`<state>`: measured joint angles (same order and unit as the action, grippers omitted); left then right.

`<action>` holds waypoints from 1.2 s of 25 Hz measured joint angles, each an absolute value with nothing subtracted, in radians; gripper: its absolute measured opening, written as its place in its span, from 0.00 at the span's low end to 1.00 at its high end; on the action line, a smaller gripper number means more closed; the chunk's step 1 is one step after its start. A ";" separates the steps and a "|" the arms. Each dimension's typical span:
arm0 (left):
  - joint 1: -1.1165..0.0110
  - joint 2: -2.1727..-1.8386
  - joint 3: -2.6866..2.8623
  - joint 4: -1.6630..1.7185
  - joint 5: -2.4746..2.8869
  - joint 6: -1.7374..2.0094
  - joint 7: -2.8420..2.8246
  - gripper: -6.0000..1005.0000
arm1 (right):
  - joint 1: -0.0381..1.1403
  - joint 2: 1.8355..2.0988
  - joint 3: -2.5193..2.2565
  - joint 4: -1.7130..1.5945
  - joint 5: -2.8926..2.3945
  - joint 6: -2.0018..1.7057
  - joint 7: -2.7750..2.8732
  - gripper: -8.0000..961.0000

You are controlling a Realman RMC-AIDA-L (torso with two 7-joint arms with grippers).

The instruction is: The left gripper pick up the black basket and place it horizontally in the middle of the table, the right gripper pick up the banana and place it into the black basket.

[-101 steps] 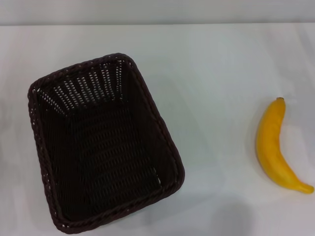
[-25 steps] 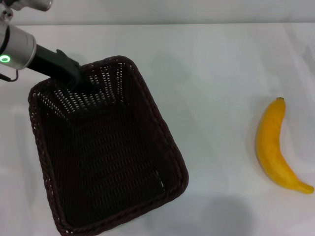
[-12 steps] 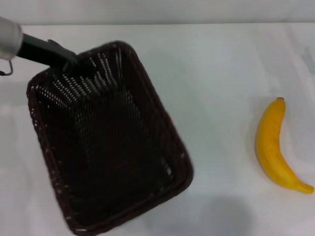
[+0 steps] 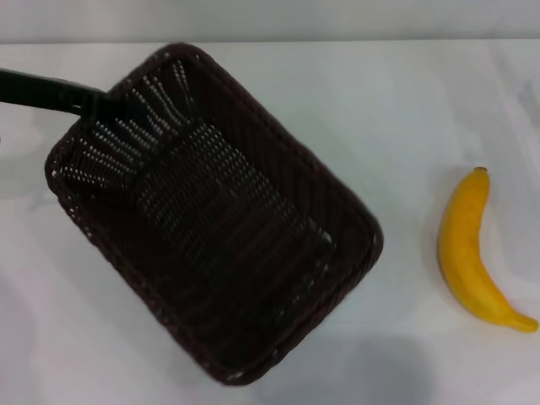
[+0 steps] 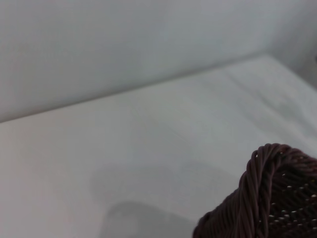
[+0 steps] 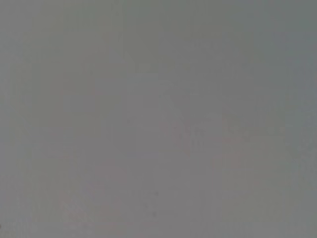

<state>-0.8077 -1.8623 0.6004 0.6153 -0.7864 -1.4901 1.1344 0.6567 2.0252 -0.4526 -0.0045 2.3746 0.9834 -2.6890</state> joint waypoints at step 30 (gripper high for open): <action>-0.587 -1.988 0.591 0.468 -1.288 -1.256 0.896 0.25 | 0.634 2.017 -0.453 -0.040 2.375 0.983 -2.690 0.91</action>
<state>-0.5866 -1.9879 0.5912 0.4677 -1.2877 -1.2559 0.8963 0.6343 2.0172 -0.4526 -0.0402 2.3746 0.9834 -2.6899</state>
